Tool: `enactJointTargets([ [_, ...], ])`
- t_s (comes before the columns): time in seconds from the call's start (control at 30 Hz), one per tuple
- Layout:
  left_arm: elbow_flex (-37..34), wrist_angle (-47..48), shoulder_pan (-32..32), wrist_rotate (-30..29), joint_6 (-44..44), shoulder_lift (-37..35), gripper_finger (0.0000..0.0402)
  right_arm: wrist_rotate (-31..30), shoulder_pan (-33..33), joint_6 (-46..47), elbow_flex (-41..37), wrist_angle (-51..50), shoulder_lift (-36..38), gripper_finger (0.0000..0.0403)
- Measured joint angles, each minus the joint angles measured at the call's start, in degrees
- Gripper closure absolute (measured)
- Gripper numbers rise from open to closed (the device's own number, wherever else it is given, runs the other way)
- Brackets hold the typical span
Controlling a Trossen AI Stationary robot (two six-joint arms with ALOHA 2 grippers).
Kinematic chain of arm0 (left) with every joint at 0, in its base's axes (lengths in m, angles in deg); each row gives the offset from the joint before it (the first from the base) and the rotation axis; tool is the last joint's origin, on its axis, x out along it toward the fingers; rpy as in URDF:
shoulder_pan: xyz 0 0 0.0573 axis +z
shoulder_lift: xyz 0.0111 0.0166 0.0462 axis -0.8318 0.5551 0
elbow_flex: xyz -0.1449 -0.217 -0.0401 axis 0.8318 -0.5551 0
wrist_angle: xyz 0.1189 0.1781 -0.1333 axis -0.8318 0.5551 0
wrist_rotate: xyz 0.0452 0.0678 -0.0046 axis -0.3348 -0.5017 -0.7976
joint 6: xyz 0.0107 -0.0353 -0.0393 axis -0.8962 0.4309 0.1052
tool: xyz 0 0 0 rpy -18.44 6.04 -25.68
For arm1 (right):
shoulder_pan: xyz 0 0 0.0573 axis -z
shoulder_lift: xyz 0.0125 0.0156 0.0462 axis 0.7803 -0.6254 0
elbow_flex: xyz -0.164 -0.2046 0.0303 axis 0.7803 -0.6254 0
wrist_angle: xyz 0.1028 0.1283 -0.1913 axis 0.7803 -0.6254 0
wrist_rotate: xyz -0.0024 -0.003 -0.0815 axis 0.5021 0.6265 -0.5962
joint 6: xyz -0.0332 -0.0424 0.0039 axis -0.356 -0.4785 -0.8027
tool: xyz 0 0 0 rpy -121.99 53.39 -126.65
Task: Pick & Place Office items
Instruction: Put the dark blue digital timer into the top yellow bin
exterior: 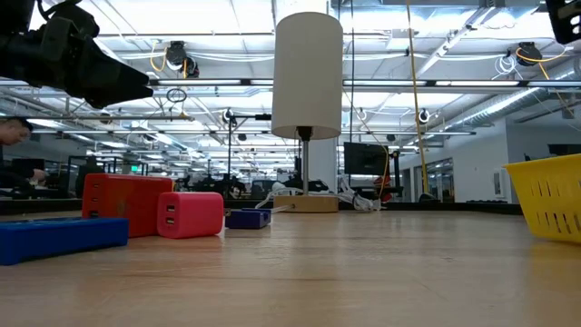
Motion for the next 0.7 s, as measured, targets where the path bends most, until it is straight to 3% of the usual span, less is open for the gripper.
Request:
enactJointTargets([
  [0.17, 0.0, 0.0, 0.0, 0.0, 0.0, -0.02, 0.0133, -1.29, 2.96, -3.49, -6.1, 7.39, 0.88, 0.0241],
  [0.37, 0.0, 0.02, 0.0, 0.0, 0.0, 0.0, 0.0133, 3.25, 10.13, -6.6, -14.66, 17.72, 8.89, 0.0244],
  [0.7, 0.0, -0.01, 0.0, 0.0, 0.0, -0.02, 0.0133, -6.35, 21.59, -13.03, -20.38, 18.4, 28.01, 0.0239],
])
